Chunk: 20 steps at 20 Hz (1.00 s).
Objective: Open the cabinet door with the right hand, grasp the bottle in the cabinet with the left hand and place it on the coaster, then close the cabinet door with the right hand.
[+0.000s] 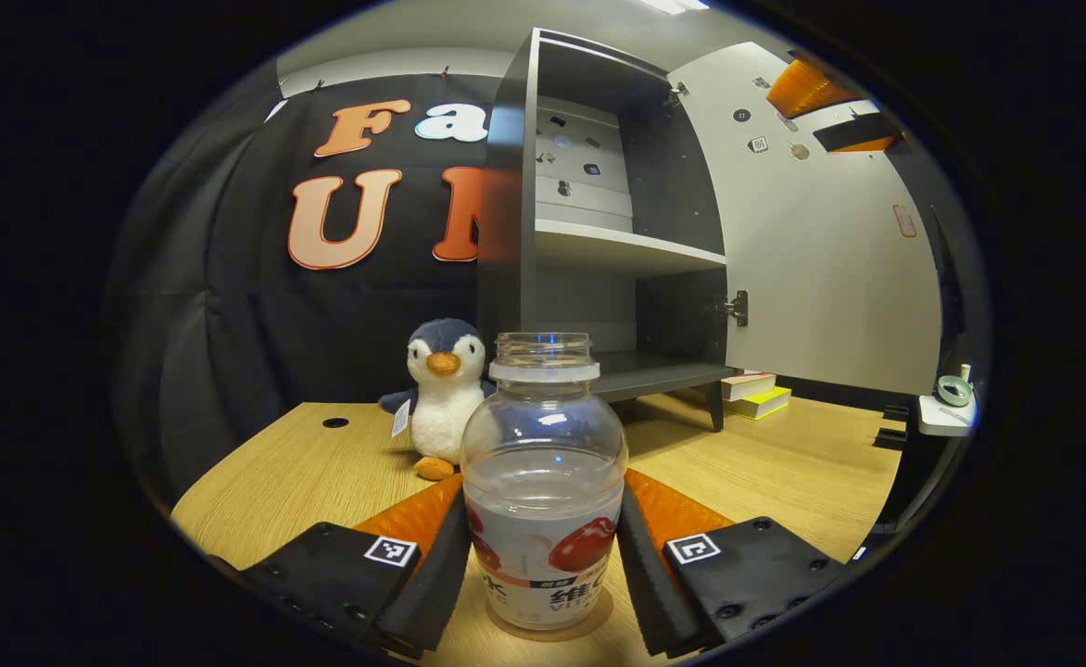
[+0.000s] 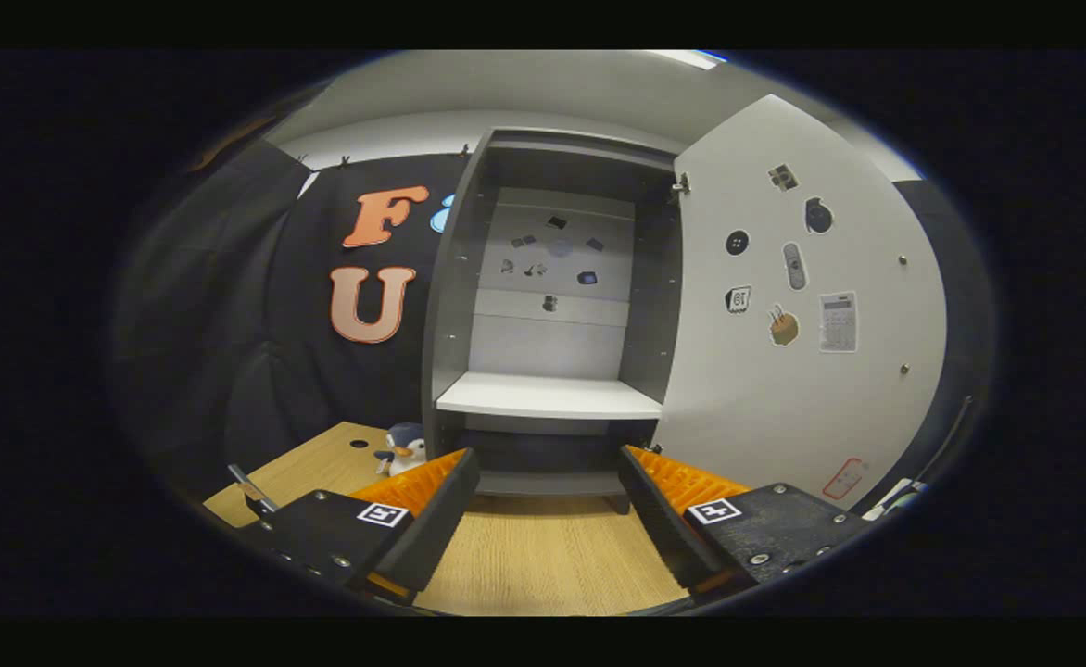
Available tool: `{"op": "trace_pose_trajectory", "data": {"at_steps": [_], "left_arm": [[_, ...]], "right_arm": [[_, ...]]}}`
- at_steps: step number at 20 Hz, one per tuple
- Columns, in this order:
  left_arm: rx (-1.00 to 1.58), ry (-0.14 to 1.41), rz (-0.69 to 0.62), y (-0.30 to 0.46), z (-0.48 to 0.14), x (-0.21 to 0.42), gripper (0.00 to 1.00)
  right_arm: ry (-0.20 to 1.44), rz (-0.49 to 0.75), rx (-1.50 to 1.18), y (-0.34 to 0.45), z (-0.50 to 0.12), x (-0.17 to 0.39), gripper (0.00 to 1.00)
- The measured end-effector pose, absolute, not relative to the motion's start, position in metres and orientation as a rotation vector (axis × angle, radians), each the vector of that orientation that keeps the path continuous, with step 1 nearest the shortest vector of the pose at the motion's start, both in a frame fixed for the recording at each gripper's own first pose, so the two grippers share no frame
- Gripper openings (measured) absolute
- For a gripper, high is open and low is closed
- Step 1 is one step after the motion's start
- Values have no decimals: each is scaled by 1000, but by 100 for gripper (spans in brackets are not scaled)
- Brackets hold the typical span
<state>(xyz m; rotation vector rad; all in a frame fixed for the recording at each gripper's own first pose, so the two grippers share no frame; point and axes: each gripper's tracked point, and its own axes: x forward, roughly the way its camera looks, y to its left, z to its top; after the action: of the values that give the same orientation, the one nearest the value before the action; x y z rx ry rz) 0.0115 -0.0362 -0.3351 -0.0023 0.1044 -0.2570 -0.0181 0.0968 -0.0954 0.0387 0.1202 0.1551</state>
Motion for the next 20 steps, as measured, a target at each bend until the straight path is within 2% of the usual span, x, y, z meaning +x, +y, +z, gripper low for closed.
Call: {"op": "trace_pose_trajectory", "data": {"at_steps": [17,20], "left_arm": [[-21,129,-266,-36,-343,14,87],[-36,138,-282,-39,-342,12,94]], "right_arm": [[179,188,47,106,-115,-9,96],[183,197,44,111,-115,-12,96]]}}
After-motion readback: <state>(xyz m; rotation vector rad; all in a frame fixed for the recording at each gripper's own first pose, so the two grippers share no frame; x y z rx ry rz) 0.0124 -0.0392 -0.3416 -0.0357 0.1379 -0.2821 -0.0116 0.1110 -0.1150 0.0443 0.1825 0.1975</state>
